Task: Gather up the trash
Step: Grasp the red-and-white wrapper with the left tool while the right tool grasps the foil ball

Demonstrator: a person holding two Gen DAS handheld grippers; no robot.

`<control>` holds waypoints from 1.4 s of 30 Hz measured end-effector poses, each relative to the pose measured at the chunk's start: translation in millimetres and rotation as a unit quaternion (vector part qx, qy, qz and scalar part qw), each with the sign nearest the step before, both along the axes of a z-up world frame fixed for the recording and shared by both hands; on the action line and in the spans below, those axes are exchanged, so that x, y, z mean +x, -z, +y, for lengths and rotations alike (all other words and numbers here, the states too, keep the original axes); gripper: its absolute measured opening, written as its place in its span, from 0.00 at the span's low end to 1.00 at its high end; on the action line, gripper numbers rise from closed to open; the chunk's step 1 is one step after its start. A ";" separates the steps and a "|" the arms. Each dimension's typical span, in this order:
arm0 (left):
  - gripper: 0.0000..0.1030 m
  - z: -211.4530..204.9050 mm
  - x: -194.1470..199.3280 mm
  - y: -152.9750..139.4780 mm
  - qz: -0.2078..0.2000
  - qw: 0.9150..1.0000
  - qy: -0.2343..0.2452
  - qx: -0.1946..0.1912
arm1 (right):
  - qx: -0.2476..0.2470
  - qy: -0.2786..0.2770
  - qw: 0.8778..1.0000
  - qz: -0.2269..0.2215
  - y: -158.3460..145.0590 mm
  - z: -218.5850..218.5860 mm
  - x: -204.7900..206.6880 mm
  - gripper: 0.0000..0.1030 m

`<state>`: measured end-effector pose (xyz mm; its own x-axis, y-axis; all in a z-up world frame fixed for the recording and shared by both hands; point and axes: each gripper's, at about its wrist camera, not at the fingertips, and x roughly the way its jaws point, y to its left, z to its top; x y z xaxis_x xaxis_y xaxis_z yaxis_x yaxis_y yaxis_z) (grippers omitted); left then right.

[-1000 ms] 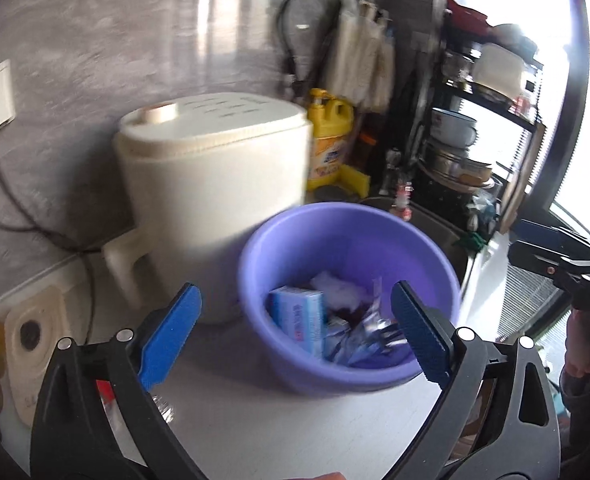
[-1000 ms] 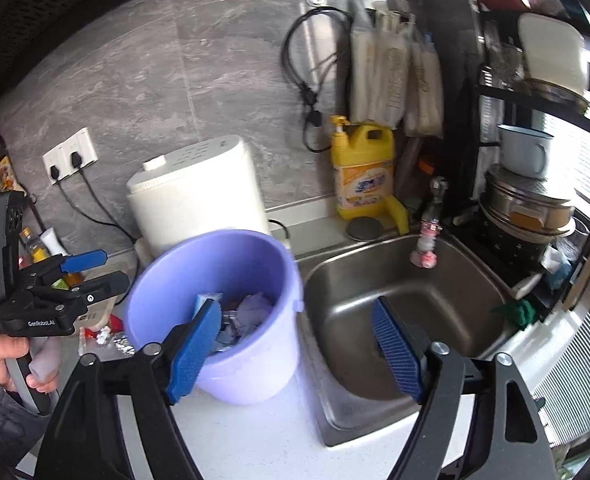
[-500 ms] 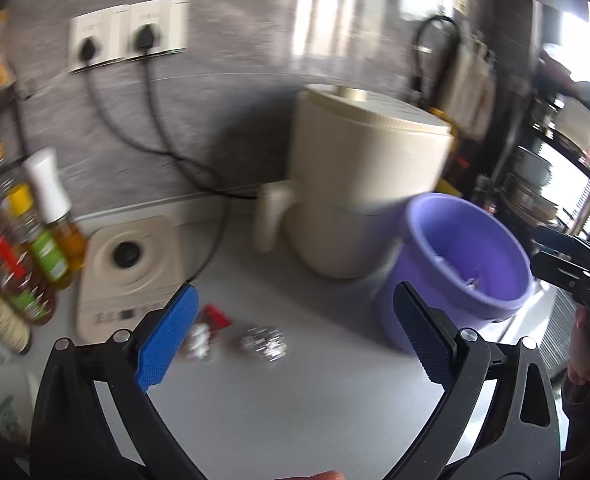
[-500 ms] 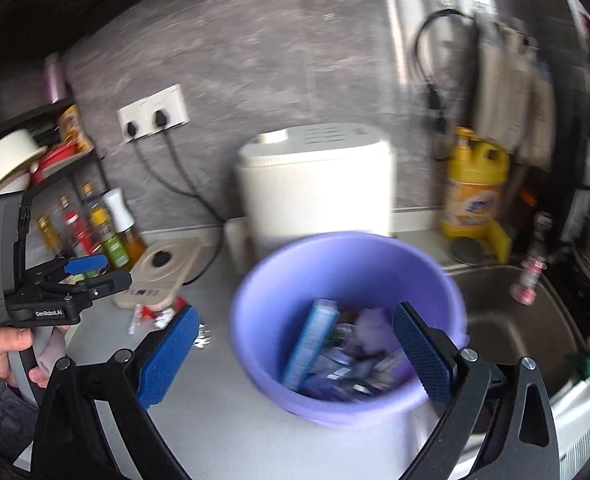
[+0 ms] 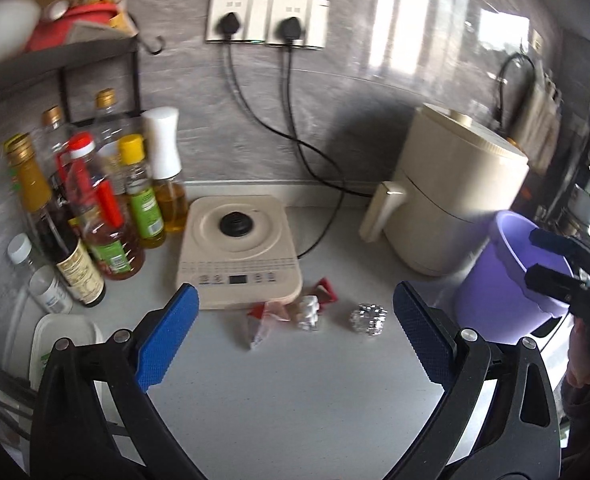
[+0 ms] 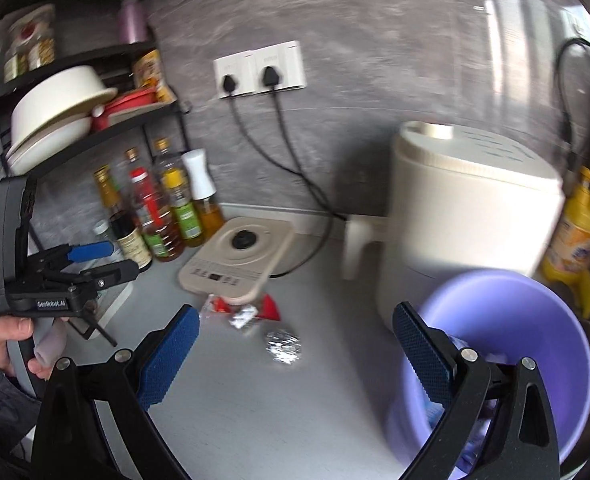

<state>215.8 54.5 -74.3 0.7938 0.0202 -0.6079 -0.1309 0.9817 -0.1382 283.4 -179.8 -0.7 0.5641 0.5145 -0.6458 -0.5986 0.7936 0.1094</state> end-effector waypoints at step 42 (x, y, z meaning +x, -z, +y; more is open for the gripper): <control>0.31 38.0 110.4 149.3 0.138 0.985 -0.024 -0.099 | -0.114 -0.044 0.979 0.163 149.5 89.2 79.2 0.72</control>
